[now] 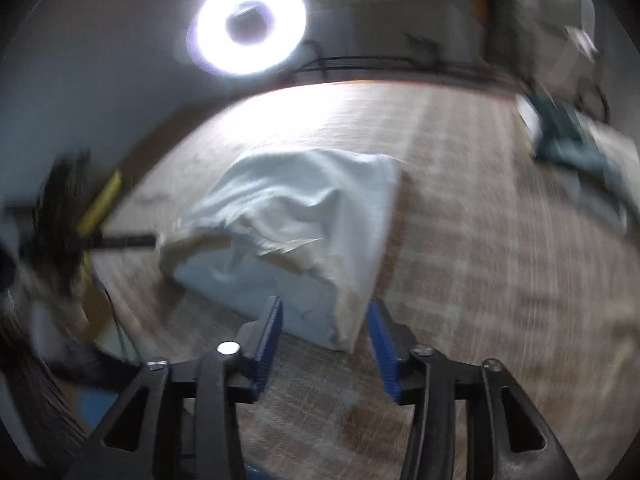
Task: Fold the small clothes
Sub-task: 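Lift the collar end with both tools and fold it over the hem, then lower the folded collar end onto the bundle and open both tools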
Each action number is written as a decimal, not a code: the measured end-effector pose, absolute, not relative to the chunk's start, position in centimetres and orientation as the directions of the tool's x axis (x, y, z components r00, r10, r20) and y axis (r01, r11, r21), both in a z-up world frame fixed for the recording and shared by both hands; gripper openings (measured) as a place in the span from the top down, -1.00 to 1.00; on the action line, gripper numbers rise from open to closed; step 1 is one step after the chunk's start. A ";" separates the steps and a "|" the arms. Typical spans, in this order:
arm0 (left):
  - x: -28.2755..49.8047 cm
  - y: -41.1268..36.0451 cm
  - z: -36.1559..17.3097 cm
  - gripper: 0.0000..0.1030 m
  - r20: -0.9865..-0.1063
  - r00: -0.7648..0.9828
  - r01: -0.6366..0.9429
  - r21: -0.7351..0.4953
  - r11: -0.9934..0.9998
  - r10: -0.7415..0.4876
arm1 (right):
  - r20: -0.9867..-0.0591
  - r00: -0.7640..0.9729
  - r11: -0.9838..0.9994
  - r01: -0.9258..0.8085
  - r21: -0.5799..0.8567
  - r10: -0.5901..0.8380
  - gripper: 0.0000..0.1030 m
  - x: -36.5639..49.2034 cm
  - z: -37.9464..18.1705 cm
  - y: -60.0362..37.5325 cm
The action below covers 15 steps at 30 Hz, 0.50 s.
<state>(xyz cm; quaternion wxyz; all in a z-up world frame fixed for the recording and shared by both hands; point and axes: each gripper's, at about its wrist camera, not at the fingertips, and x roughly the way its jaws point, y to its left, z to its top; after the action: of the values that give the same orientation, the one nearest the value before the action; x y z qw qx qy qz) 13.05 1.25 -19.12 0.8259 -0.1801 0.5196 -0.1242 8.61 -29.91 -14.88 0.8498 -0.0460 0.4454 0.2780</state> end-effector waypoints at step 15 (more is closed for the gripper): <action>12.0 0.8 -19.0 0.94 -0.829 0.434 0.057 -0.365 0.929 -0.353 | -0.685 0.708 0.696 -0.580 -0.423 0.173 1.00 4.6 -14.9 -26.0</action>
<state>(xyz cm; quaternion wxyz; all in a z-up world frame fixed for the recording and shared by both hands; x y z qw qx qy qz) 11.99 0.78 -18.99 0.8345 -0.1425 0.5178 -0.1229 4.57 -26.01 -14.92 0.8656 -0.3234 0.3144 0.2176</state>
